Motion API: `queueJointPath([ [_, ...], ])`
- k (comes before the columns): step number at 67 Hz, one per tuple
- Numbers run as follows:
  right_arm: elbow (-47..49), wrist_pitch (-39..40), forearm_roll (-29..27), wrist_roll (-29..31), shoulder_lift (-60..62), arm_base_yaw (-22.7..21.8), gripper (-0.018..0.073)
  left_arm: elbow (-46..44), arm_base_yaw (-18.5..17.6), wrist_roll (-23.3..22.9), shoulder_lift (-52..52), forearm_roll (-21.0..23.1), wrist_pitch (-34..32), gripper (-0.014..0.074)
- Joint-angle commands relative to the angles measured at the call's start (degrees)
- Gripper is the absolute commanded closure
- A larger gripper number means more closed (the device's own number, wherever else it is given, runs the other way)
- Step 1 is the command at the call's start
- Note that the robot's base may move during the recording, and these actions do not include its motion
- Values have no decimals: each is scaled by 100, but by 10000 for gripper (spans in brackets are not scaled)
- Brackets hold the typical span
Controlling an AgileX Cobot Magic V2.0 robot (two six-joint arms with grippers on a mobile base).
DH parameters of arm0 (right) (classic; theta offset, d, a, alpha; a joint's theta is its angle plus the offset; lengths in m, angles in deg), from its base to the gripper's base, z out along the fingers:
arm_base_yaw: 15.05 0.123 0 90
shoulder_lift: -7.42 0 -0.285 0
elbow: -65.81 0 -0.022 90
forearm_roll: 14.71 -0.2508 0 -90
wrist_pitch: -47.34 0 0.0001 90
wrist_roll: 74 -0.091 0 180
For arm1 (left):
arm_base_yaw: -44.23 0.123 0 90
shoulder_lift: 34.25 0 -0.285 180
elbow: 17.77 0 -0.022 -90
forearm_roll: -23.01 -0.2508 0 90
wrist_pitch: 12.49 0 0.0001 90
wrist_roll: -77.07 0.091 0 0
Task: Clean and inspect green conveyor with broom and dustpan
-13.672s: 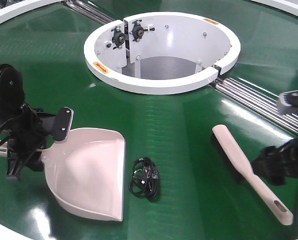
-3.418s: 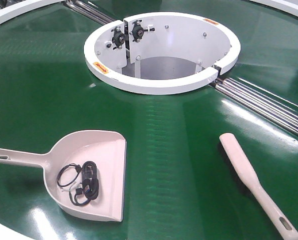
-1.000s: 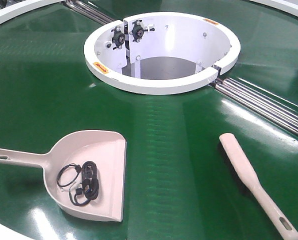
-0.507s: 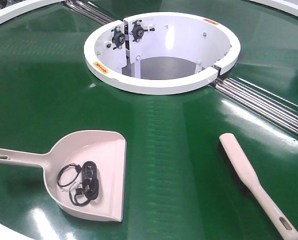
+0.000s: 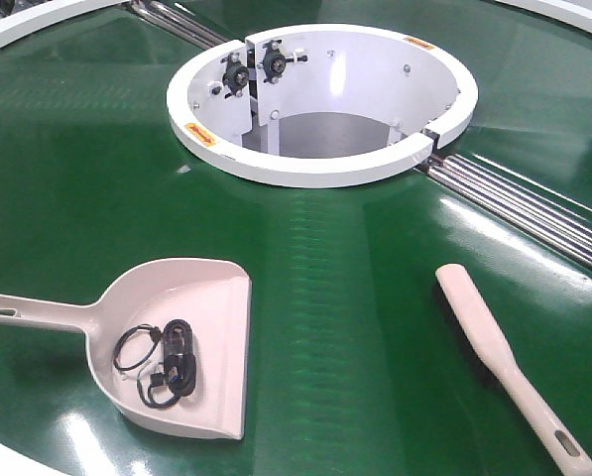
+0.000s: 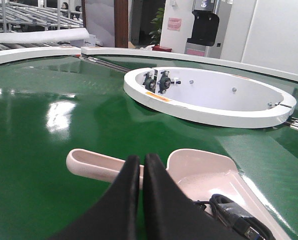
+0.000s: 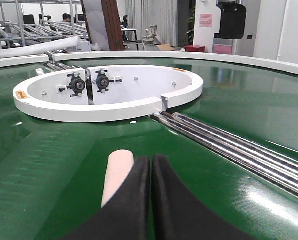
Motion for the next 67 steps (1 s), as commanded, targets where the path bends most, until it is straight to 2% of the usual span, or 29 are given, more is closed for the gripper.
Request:
queueJointPath([
  [1,-114,469,86,-22,102,-23,569,177,-11,-58,76,7,-448,603],
  [67,-114,449,73,-17,102,-23,569,177,-11,-58,76,7,-448,603],
])
